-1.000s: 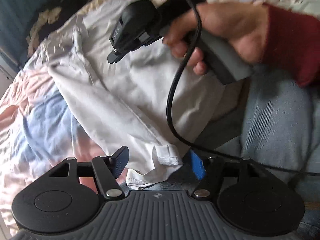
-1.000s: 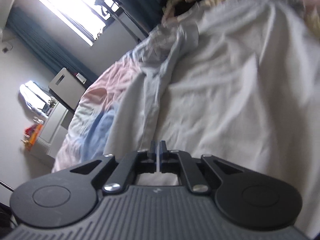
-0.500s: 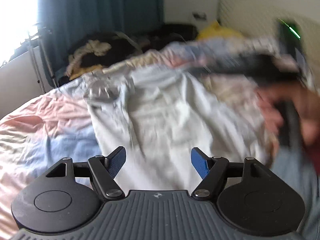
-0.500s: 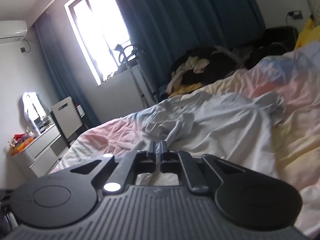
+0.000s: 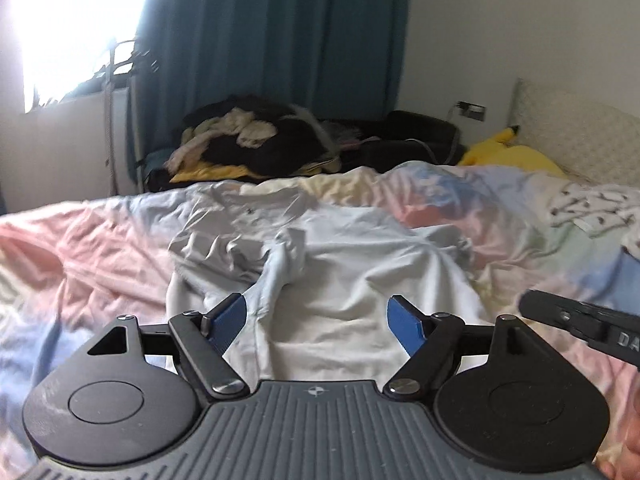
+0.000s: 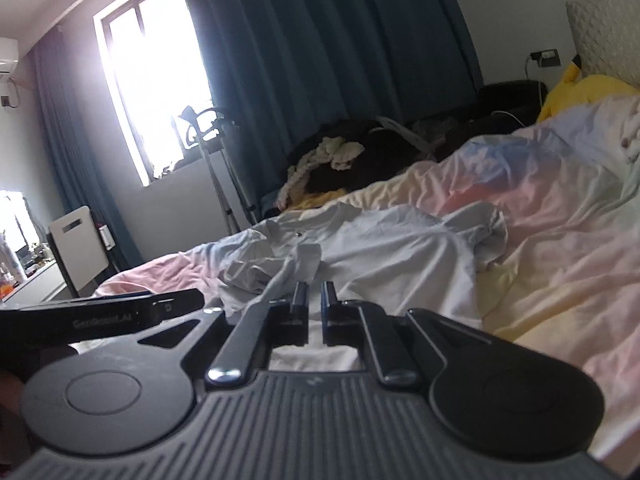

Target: Fold clothes

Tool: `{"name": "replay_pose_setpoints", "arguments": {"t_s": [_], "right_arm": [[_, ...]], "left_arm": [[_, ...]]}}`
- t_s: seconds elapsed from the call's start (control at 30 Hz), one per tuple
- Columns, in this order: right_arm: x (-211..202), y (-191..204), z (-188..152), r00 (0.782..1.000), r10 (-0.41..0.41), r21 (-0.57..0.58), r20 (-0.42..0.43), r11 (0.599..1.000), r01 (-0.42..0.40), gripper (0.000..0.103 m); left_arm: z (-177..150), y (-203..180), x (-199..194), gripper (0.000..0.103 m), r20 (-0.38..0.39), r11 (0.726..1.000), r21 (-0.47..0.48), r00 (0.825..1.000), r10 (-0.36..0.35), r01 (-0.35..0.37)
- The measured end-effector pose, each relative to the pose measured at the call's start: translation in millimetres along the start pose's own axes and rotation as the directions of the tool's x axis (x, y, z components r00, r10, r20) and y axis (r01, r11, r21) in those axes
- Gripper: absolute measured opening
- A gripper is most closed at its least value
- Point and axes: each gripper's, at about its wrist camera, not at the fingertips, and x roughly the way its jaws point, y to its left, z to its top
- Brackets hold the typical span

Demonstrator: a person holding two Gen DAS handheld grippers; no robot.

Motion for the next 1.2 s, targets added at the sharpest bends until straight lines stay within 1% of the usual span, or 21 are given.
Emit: {"name": "replay_pose_setpoints", "arguments": {"t_s": [0.07,0.13,0.17,0.2,0.23,0.27,0.33,0.4,0.43,0.57,0.63,0.67,0.73,0.77,0.8,0.9,0.97,1.17,1.2], "right_arm": [[3,-2,-3,1.0,-0.02,0.007,0.001,1.0,0.02,0.008],[5,-1,-4,0.999,-0.044,0.018,0.01,0.999,0.044,0.009],[5,0,-5,0.998,-0.058,0.023,0.017,0.998,0.058,0.012],[4,1,-5,0.998,-0.066,0.028,0.022,0.997,0.065,0.023],[5,2,-6,0.997,-0.068,0.036,0.026,0.997,0.067,0.036],[5,4,-6,0.997,-0.07,0.045,0.03,0.997,0.069,0.04],[7,7,-6,0.996,-0.081,0.048,0.031,0.996,0.079,0.04],[10,12,-7,0.993,-0.11,0.027,0.037,0.994,0.109,0.04],[11,14,-8,0.992,-0.116,0.023,0.04,0.993,0.116,0.044],[13,17,-10,0.989,-0.14,0.013,0.054,0.99,0.139,0.055],[14,18,-10,0.987,-0.15,0.01,0.061,0.989,0.149,0.066],[14,18,-10,0.986,-0.155,0.008,0.065,0.988,0.154,0.069],[15,19,-11,0.984,-0.164,0.005,0.072,0.986,0.165,0.082],[15,20,-11,0.983,-0.169,0.003,0.076,0.986,0.17,0.086],[16,20,-11,0.981,-0.174,0.002,0.08,0.985,0.175,0.087],[17,22,-12,0.978,-0.189,-0.003,0.091,0.982,0.19,0.089],[18,22,-12,0.976,-0.197,-0.004,0.097,0.98,0.198,0.089],[34,13,2,0.982,-0.167,0.031,0.086,0.986,0.165,0.089],[39,11,6,0.981,-0.168,0.041,0.095,0.986,0.165,0.089]], "left_arm": [[-6,6,0,0.081,0.007,1.0,-0.01,1.0,0.014,-0.014],[-10,11,-1,0.081,0.01,1.0,-0.003,1.0,0.013,-0.013],[-11,14,-1,0.082,0.009,1.0,-0.008,1.0,0.009,-0.009],[-13,17,-3,0.083,0.006,1.0,-0.019,1.0,0.005,-0.005],[-15,20,-3,0.083,-0.001,0.999,-0.035,1.0,0.001,-0.001],[-17,23,-4,0.083,-0.01,0.999,-0.047,1.0,-0.003,0.003],[-21,25,-6,0.083,-0.017,0.999,-0.032,1.0,-0.007,0.006],[-24,26,-10,0.083,-0.012,1.0,-0.007,1.0,0.0,0.0],[-26,26,-12,0.083,-0.009,1.0,0.006,1.0,0.004,-0.004],[-28,34,-20,0.085,-0.005,1.0,-0.021,1.0,-0.016,0.016],[-30,35,-24,0.086,-0.001,1.0,-0.017,1.0,-0.021,0.021],[-31,36,-26,0.087,0.001,1.0,-0.016,1.0,-0.023,0.023],[-33,37,-30,0.088,0.005,1.0,-0.012,1.0,-0.028,0.028],[-33,38,-33,0.088,0.008,0.999,-0.01,1.0,-0.03,0.03],[-34,39,-35,0.09,0.01,0.999,-0.008,0.999,-0.033,0.033],[-37,41,-41,0.092,0.016,0.999,-0.003,0.999,-0.04,0.04],[-37,33,-33,0.093,0.009,0.999,-0.008,0.999,-0.044,0.044],[-42,36,-21,0.094,-0.021,0.998,-0.052,0.999,-0.032,0.031],[-43,38,-19,0.094,-0.026,0.998,-0.062,0.999,-0.029,0.028]]}}
